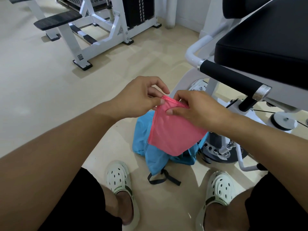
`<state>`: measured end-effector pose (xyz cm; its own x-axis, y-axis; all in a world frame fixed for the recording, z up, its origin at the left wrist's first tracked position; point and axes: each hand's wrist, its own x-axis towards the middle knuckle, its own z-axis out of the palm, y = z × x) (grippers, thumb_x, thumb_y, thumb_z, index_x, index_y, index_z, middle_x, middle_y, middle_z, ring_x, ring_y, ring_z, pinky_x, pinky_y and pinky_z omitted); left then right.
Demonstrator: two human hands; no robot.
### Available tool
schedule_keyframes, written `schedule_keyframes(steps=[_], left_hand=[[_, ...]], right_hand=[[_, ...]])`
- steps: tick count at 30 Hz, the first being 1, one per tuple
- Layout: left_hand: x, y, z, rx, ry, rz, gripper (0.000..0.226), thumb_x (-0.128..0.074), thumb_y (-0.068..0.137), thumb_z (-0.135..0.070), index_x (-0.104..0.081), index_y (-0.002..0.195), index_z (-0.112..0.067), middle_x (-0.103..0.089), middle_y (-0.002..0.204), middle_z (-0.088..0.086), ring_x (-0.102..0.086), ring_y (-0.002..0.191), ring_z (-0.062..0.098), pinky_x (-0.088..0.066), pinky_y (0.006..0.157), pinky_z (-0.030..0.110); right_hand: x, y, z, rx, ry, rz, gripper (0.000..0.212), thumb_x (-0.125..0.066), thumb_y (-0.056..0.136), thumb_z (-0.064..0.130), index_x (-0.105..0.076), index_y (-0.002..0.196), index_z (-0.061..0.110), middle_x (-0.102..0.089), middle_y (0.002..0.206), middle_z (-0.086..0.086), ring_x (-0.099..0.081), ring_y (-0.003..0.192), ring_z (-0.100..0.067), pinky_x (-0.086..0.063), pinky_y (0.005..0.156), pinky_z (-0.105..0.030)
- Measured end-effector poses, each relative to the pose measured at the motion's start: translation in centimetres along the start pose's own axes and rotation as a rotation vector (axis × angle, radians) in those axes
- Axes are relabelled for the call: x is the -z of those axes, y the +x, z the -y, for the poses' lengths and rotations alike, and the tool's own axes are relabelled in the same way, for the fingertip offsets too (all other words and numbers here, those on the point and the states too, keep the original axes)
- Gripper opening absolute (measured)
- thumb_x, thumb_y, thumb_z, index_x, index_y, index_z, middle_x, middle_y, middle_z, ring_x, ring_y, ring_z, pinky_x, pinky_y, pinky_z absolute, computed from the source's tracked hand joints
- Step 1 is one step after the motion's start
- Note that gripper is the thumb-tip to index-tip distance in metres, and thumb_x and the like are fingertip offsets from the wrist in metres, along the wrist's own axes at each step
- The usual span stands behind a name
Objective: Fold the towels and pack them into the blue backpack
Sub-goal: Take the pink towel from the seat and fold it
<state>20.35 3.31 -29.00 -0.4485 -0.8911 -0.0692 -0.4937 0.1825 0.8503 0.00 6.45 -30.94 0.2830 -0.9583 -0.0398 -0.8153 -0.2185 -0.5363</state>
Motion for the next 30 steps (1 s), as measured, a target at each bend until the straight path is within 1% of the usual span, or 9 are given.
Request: schedule_keyframes(steps=[4,7,11,13,16,20,24,27,30], left_hand=[[0.2,-0.1,0.0,-0.011,0.006,0.008,0.02,-0.07,0.09,0.002,-0.068,0.104,-0.012,-0.079,0.08,-0.006,-0.072,0.068,0.002,-0.052,0.065,0.012],[0.4,-0.1,0.2,-0.009,-0.012,0.056,0.021,-0.075,0.087,-0.003,-0.068,0.105,-0.011,-0.079,0.082,-0.002,-0.071,0.069,0.002,-0.051,0.066,0.011],[0.7,0.1,1.2,0.022,0.01,0.15,0.035,-0.092,0.072,-0.016,-0.073,0.101,-0.015,-0.075,0.085,0.003,-0.067,0.074,0.007,-0.052,0.072,0.018],[0.2,0.3,2.0,0.054,0.058,0.195,0.04,-0.095,0.066,-0.024,-0.074,0.099,-0.016,-0.074,0.091,0.004,-0.067,0.082,0.011,-0.056,0.081,0.027],[-0.9,0.5,2.9,0.093,0.117,0.312,0.049,-0.095,0.064,-0.038,-0.074,0.103,-0.018,-0.076,0.104,-0.002,-0.071,0.101,0.017,-0.055,0.097,0.041],[-1.6,0.8,3.4,0.133,0.03,0.325,0.035,-0.091,0.072,-0.021,-0.076,0.104,-0.016,-0.078,0.101,0.001,-0.073,0.097,0.021,-0.06,0.089,0.037],[-1.6,1.3,4.3,0.154,-0.011,0.28,0.032,-0.086,0.076,-0.009,-0.073,0.104,-0.004,-0.076,0.105,0.015,-0.073,0.097,0.028,-0.057,0.092,0.05],[-1.7,1.6,4.7,0.177,0.002,0.303,0.033,-0.084,0.077,-0.005,-0.073,0.107,-0.006,-0.077,0.106,0.01,-0.073,0.099,0.026,-0.058,0.092,0.045],[-2.2,1.7,5.3,0.213,0.012,0.322,0.039,-0.086,0.075,-0.005,-0.072,0.11,-0.011,-0.077,0.106,0.004,-0.074,0.099,0.022,-0.059,0.092,0.042]], right_hand=[[0.2,-0.1,0.3,0.038,-0.114,0.021,0.034,-0.059,0.092,0.058,-0.047,0.069,0.036,-0.056,0.066,0.005,-0.052,0.063,-0.007,-0.03,0.054,-0.029],[0.5,-0.3,0.4,0.084,-0.14,0.045,0.031,-0.057,0.095,0.055,-0.048,0.069,0.04,-0.058,0.067,0.006,-0.054,0.065,-0.007,-0.034,0.056,-0.031],[1.3,-0.4,0.2,0.17,-0.128,0.102,0.032,-0.052,0.091,0.061,-0.062,0.084,0.032,-0.065,0.073,0.004,-0.06,0.07,-0.009,-0.048,0.064,-0.036],[1.5,-0.4,-0.1,0.188,-0.047,0.12,0.027,-0.059,0.094,0.053,-0.065,0.088,0.028,-0.067,0.077,0.003,-0.061,0.073,-0.01,-0.049,0.068,-0.036],[1.7,-0.2,-0.5,0.214,0.101,0.096,0.018,-0.066,0.095,0.04,-0.066,0.086,0.024,-0.064,0.079,0.004,-0.06,0.076,-0.011,-0.047,0.068,-0.028],[1.6,0.0,-1.1,0.162,0.237,0.09,0.02,-0.064,0.097,0.035,-0.064,0.085,0.019,-0.062,0.073,0.006,-0.055,0.066,-0.004,-0.042,0.06,-0.015],[1.2,0.3,-1.9,0.112,0.223,0.041,0.018,-0.063,0.098,0.035,-0.068,0.092,0.02,-0.069,0.081,0.006,-0.062,0.073,-0.005,-0.046,0.063,-0.016],[0.8,0.5,-2.0,0.103,0.238,0.017,0.017,-0.062,0.098,0.039,-0.069,0.096,0.023,-0.072,0.085,0.006,-0.065,0.077,-0.006,-0.05,0.069,-0.02],[0.3,0.6,-2.0,0.097,0.263,0.033,0.015,-0.062,0.098,0.037,-0.07,0.096,0.025,-0.072,0.085,0.009,-0.066,0.078,-0.002,-0.05,0.069,-0.017]])
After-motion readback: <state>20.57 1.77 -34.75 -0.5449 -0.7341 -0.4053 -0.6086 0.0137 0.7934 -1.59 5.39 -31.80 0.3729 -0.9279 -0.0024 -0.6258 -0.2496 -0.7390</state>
